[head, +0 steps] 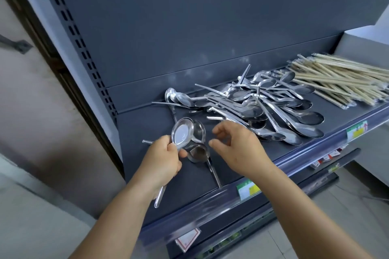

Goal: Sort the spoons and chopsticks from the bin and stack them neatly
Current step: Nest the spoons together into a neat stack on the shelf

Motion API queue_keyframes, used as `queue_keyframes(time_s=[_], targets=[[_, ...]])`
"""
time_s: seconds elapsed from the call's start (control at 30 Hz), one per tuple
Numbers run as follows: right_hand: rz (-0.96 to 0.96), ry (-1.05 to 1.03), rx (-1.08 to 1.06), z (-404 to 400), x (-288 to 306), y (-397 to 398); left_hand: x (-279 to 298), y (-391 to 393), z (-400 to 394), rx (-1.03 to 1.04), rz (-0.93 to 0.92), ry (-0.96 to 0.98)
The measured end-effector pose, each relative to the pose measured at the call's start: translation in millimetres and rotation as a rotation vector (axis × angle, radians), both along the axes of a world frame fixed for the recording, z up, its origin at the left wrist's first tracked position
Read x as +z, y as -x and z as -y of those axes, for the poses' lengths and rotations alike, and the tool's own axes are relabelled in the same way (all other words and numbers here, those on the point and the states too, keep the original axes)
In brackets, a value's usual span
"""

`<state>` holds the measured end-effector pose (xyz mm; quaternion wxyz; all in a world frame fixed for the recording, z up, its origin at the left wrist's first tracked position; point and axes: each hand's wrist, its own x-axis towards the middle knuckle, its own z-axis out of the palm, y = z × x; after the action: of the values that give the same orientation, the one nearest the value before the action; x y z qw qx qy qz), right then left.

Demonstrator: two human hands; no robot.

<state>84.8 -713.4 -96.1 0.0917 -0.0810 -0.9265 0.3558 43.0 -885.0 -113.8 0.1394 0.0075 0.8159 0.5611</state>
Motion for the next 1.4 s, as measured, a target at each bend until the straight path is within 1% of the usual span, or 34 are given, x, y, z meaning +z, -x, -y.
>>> queue_keyframes(time_s=[0.07,0.17,0.27,0.37,0.47,0.53,0.63,0.67,0.73,0.8,0.87,0.93,1.07,1.13,1.2,1.23,1.33,1.4], targets=[[0.048,0.004,0.004,11.5,-1.3,5.1,-1.0,0.8,9.4,0.022,-0.011,0.020],[0.164,-0.067,-0.008,26.6,-7.6,11.2,-0.6,0.6,21.1,0.029,-0.027,0.040],[0.185,-0.085,-0.043,31.3,-14.0,13.1,3.3,-0.1,28.6,0.002,-0.059,0.050],[0.141,-0.082,-0.033,30.4,-14.6,12.6,9.6,0.5,33.8,-0.020,-0.130,0.096],[0.052,-0.085,0.019,27.9,-10.3,12.4,20.4,4.5,37.9,-0.056,-0.223,0.162],[-0.026,-0.025,0.065,27.1,-4.2,11.6,27.8,9.4,40.6,-0.096,-0.243,0.226],[-0.097,0.126,0.106,30.0,3.9,12.7,32.6,13.1,41.9,-0.190,-0.212,0.289],[-0.107,0.170,0.099,32.1,4.7,13.7,33.1,11.9,40.8,-0.220,-0.178,0.265],[-0.113,0.241,0.073,37.5,3.7,16.4,32.5,6.7,38.0,-0.267,-0.057,0.133],[-0.111,0.267,0.020,44.3,1.0,19.8,30.0,3.0,36.8,-0.283,0.037,0.011],[-0.123,0.232,-0.049,50.2,-3.1,23.1,26.7,1.2,37.9,-0.287,0.087,-0.064],[-0.136,0.152,-0.082,54.6,-6.5,25.7,23.2,0.0,39.3,-0.279,0.124,-0.102],[-0.045,-0.083,-0.068,57.6,-13.1,30.2,14.3,5.3,47.4,-0.144,0.046,0.036],[0.028,-0.194,-0.066,56.8,-16.3,32.9,10.6,9.2,52.8,-0.076,0.021,0.049],[0.077,-0.260,-0.067,56.0,-19.2,34.6,7.9,11.2,57.0,-0.032,0.004,0.043],[0.083,-0.263,-0.077,56.0,-20.3,34.7,6.6,11.5,58.5,-0.018,-0.001,0.038],[0.060,-0.178,-0.131,56.5,-19.7,35.1,2.9,12.6,59.0,0.004,-0.010,0.016],[0.052,-0.153,-0.113,57.7,-16.8,36.0,1.3,14.6,58.5,0.018,-0.012,-0.001]])
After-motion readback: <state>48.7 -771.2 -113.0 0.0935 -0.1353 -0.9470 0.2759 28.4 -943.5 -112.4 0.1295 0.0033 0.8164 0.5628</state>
